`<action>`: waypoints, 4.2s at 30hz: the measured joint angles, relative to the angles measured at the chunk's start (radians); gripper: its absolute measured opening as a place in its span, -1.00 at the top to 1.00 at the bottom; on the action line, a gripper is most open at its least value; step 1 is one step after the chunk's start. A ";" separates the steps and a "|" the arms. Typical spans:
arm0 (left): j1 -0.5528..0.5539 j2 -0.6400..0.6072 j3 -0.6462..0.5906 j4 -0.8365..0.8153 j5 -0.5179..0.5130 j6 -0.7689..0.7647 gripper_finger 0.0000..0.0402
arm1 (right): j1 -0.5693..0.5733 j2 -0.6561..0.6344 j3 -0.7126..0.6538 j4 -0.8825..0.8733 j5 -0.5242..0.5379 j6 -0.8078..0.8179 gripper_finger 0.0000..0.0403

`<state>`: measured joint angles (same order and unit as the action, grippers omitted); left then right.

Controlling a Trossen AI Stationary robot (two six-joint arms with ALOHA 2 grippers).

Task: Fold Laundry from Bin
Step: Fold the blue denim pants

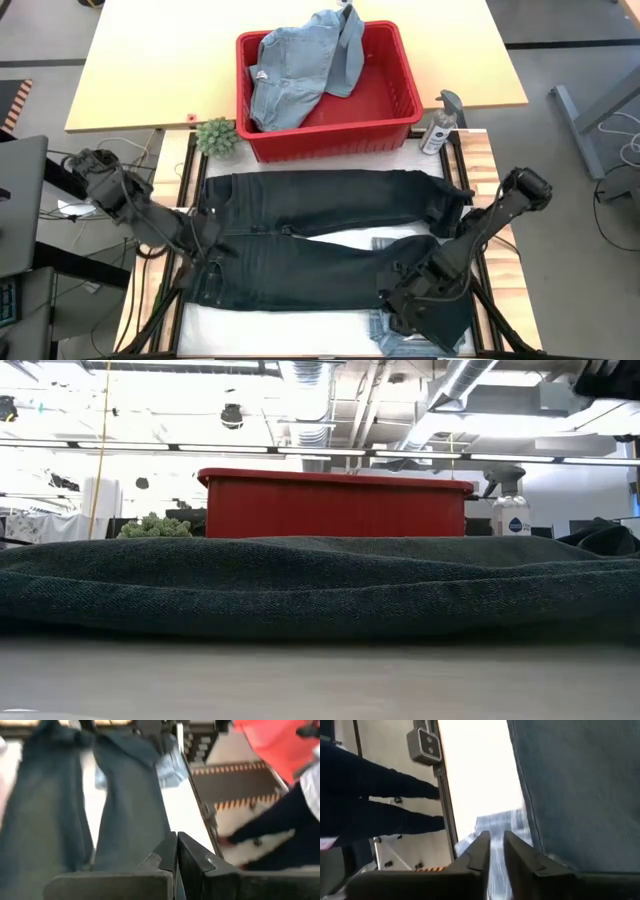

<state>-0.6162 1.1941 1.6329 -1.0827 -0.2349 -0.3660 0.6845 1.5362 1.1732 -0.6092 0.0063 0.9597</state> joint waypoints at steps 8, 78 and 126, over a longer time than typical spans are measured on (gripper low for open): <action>-0.063 0.099 0.000 -0.135 0.250 0.033 0.75 | -0.024 0.132 0.046 0.050 -0.003 -0.152 -0.13; -0.572 0.435 -0.707 0.258 -0.001 -0.652 0.15 | -0.075 0.318 0.100 0.050 0.177 -0.280 -0.45; -0.566 0.459 -0.779 0.263 0.030 -0.809 0.99 | -0.042 0.414 0.102 -0.045 0.123 -0.201 0.79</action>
<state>-1.1824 1.6531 0.8543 -0.8196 -0.2054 -1.1754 0.6427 1.9503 1.2751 -0.6537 0.1294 0.7588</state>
